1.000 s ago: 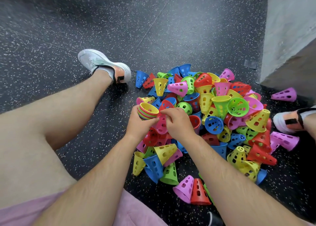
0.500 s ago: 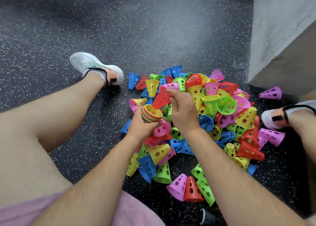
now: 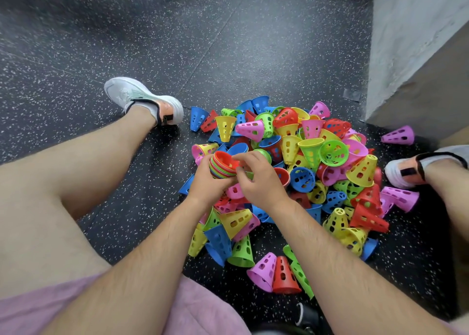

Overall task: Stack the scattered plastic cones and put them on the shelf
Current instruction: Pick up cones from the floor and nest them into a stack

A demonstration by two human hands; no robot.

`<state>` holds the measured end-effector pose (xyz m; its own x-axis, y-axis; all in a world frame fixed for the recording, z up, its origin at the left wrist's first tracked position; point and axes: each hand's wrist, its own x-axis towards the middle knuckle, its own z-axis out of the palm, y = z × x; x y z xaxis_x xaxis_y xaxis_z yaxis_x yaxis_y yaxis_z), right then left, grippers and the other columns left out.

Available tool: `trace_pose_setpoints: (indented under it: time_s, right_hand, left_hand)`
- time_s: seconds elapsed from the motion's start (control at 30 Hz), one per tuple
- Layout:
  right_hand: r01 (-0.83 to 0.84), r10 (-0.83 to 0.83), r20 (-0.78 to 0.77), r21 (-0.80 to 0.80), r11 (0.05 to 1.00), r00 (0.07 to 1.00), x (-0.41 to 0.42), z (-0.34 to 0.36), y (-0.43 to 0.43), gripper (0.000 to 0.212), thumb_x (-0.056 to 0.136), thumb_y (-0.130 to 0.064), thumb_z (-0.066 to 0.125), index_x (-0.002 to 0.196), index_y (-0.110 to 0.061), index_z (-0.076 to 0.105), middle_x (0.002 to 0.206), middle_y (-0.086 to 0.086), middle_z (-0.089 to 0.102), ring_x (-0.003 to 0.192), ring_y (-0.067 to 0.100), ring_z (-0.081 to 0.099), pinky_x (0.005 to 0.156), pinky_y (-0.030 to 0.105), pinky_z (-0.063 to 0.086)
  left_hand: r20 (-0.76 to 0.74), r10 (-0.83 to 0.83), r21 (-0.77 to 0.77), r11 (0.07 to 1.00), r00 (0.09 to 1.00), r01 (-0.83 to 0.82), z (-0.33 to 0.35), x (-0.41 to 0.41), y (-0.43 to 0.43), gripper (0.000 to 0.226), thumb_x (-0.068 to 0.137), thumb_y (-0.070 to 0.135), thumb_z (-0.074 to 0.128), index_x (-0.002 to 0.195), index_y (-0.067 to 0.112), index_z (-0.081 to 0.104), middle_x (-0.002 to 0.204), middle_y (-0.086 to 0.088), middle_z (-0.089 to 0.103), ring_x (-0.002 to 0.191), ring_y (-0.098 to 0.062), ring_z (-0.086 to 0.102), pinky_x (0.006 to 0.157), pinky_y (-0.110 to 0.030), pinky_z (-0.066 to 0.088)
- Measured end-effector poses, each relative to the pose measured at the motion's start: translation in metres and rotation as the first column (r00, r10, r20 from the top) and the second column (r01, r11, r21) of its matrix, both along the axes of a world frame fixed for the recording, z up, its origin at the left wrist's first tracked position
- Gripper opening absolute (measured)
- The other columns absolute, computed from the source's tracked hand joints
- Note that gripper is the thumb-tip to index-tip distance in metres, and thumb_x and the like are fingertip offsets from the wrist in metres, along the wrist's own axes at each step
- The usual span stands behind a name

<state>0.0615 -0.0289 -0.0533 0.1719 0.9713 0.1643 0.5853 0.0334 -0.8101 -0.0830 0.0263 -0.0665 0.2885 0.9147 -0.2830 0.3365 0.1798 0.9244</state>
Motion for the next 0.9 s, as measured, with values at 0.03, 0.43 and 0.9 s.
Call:
trace_pose_setpoints:
  time_s: [0.03,0.43,0.9]
  right_hand:
    - [0.016,-0.016,-0.014,-0.04,0.999,1.0,0.001,-0.001,-0.001,0.025,0.097,-0.012,0.055,0.121,-0.016,0.062,0.111,-0.005,0.055,0.105,0.007,0.055,0.093,0.026,0.049]
    - [0.02,-0.007,0.045,-0.304,0.952,0.999,0.012,-0.018,-0.022,0.014,0.085,-0.011,0.063,0.084,-0.017,0.075,0.132,-0.005,0.062,0.127,0.009,0.046,0.103,0.018,0.028]
    - [0.198,-0.225,-0.06,-0.297,0.934,0.973,0.032,-0.011,-0.023,0.051,0.091,-0.04,0.068,0.133,-0.015,0.053,0.121,-0.006,0.048,0.114,0.01,0.049,0.101,0.03,0.045]
  left_hand:
    - [0.003,0.0,-0.008,1.0,1.0,0.0,-0.001,0.0,0.0,0.06,0.074,0.012,0.092,0.121,0.019,0.055,0.101,0.002,0.069,0.077,0.005,0.066,0.065,-0.011,0.05]
    - [-0.023,0.003,-0.017,1.0,1.0,-0.003,-0.006,-0.002,-0.003,0.063,0.073,0.015,0.094,0.121,0.017,0.054,0.103,0.002,0.069,0.086,-0.002,0.066,0.066,-0.005,0.046]
    - [0.015,0.171,0.017,0.985,0.985,-0.171,-0.006,-0.004,0.002,0.061,0.073,0.023,0.094,0.122,0.023,0.057,0.107,0.004,0.069,0.099,-0.014,0.069,0.088,-0.033,0.055]
